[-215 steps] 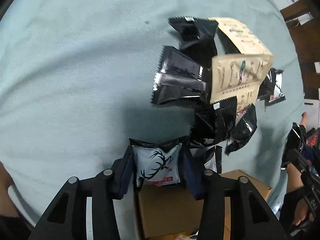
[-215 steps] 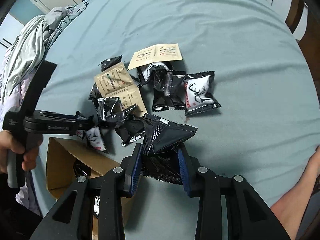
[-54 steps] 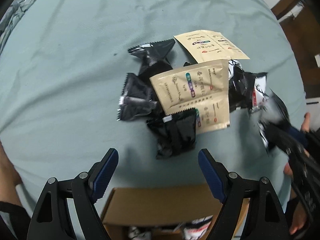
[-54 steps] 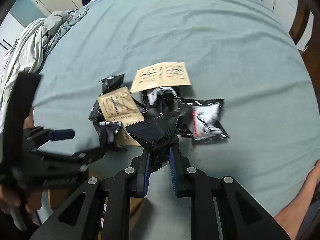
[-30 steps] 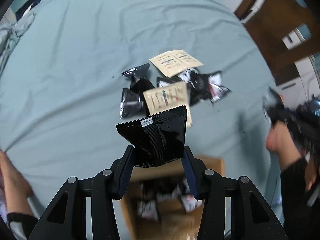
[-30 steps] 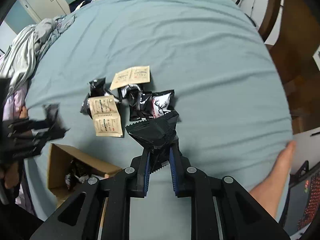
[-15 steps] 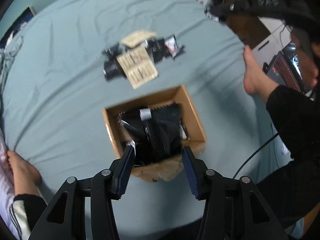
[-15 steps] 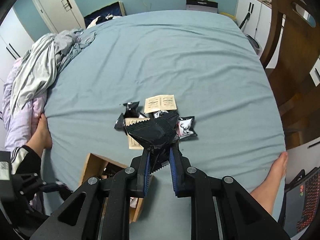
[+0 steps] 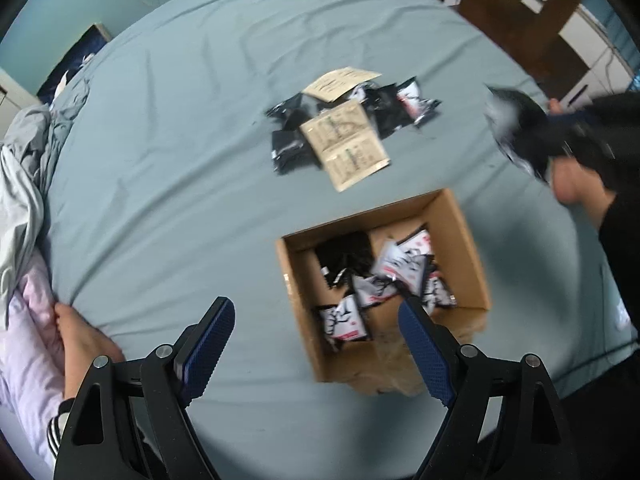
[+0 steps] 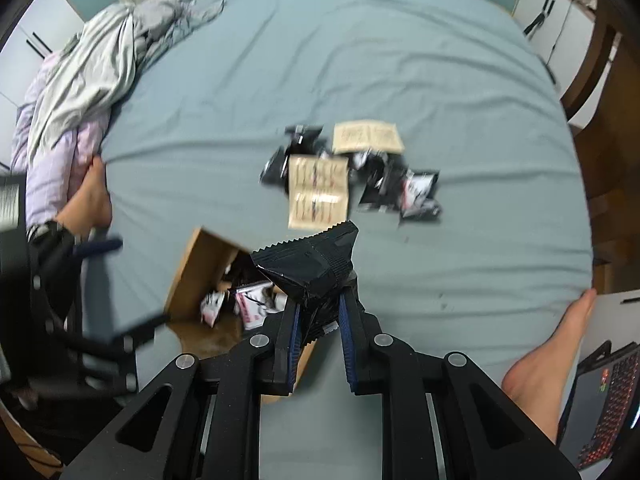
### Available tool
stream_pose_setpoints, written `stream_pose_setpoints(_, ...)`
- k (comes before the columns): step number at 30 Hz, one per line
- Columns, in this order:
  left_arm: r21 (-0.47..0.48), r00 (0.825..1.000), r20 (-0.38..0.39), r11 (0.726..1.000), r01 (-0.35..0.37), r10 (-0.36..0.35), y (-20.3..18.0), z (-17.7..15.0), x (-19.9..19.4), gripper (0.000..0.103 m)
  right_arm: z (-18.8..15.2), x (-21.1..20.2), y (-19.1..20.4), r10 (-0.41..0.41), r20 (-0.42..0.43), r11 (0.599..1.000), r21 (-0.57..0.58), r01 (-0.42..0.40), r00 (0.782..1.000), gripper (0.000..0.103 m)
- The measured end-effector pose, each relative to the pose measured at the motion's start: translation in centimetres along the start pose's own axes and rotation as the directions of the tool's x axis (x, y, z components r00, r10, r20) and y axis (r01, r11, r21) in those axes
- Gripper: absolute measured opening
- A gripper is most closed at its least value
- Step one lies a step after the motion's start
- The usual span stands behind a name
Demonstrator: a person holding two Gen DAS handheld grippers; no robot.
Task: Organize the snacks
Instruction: 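Carry the black packet into the box and open the right gripper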
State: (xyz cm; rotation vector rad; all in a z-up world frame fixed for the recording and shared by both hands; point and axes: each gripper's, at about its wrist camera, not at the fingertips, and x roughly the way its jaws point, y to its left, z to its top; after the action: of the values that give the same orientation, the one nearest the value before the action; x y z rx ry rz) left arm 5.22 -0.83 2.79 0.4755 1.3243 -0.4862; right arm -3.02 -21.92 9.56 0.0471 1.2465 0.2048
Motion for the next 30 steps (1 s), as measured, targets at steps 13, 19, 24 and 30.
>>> stream_pose_setpoints(13, -0.048, 0.999, -0.020, 0.998, -0.030, 0.029, 1.6, 0.7, 0.9, 0.085, 0.0, 4.6, 2.9, 0.132, -0.218, 0.981, -0.112, -0.160, 0.967, 0.017)
stream_pose_setpoints(19, -0.049, 0.999, -0.038, 0.998, -0.040, 0.038, 1.8, 0.5, 1.2, 0.085, 0.5, 6.2, 3.3, 0.142, -0.268, 0.979, -0.105, -0.175, 0.953, 0.028)
stream_pose_setpoints(24, -0.036, 0.998, -0.045, 0.998, -0.044, 0.042, 1.7, 0.4, 1.3, 0.085, 1.0, 6.3, 2.3, 0.148, -0.235, 0.985, -0.056, -0.166, 0.961, 0.072)
stream_pose_setpoints(30, -0.036, 0.997, -0.049, 0.997, -0.064, 0.062, 1.8, 0.4, 1.6, 0.085, 0.3, 6.1, 3.2, -0.031, -0.132, 0.985, -0.174, 0.008, 0.991, 0.072)
